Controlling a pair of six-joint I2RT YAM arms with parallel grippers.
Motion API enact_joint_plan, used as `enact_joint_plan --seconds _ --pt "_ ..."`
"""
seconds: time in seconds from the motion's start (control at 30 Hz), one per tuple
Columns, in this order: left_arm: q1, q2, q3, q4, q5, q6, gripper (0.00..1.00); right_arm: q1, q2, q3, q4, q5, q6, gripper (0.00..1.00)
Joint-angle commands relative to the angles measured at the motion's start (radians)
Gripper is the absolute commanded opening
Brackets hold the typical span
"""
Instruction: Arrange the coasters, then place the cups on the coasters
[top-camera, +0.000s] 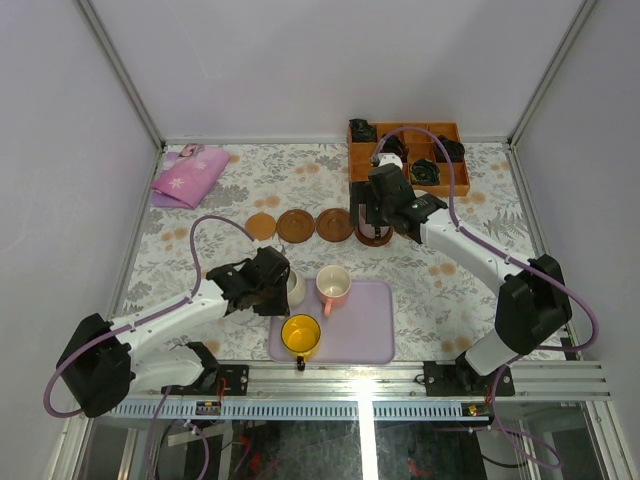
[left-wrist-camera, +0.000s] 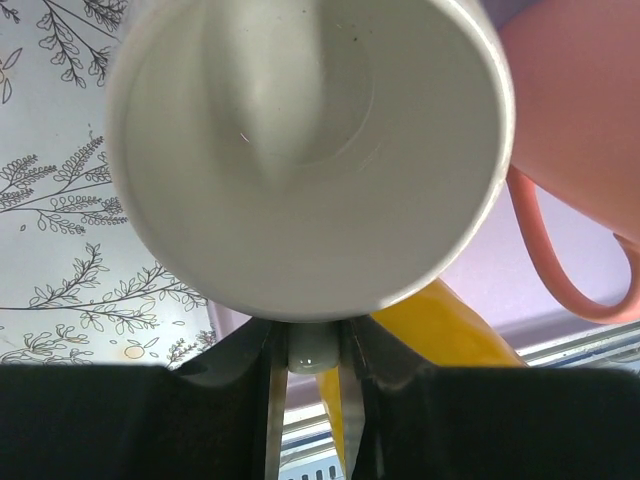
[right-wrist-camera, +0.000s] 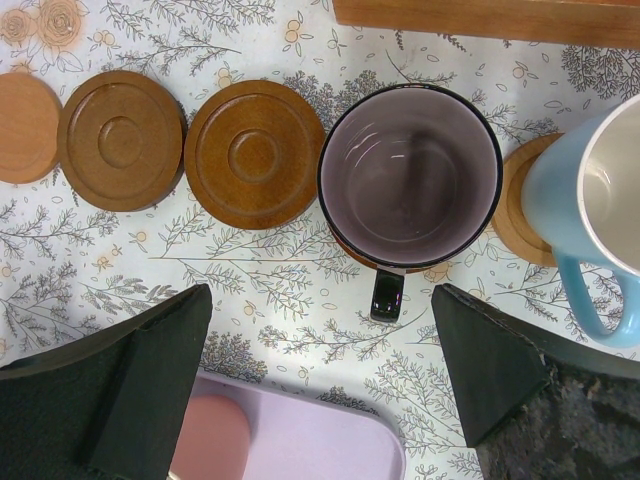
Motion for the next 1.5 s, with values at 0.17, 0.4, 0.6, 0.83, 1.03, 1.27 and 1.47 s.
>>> enact_joint_plan --seconds 0.17,0.4,0.6,0.83,1.03,1.27,1.47 --pt "-0.019 -0.047 0.064 -0.024 -0.115 0.051 0.0 -0.003 -0.006 0.018 0.04 -0.017 0.005 0.99" --pt "-0.02 -0.06 0.173 -0.029 -0.243 0.104 0.0 -0.004 -0.009 0.027 0.049 -0.007 -0.004 1.0" --pt "-0.02 -0.022 0.235 0.018 -0.335 0.151 0.0 -0.005 -0.004 0.037 0.053 0.01 -0.019 0.99" --pt "-0.012 0.06 0.291 0.193 -0.465 0.289 0.0 -0.004 -0.008 0.041 0.058 0.064 -0.041 0.99" --pt "0.012 0.208 0.333 0.48 -0.471 0.422 0.0 -0.005 -0.036 0.004 0.123 0.165 -0.094 1.0" --pt "0.038 0.401 0.405 0.718 -0.409 0.5 0.0 -0.014 -0.077 -0.024 0.19 0.254 -0.123 0.99" --pt "0.052 0.521 0.449 0.823 -0.385 0.527 0.0 -0.054 -0.124 -0.035 0.229 0.293 -0.146 0.99"
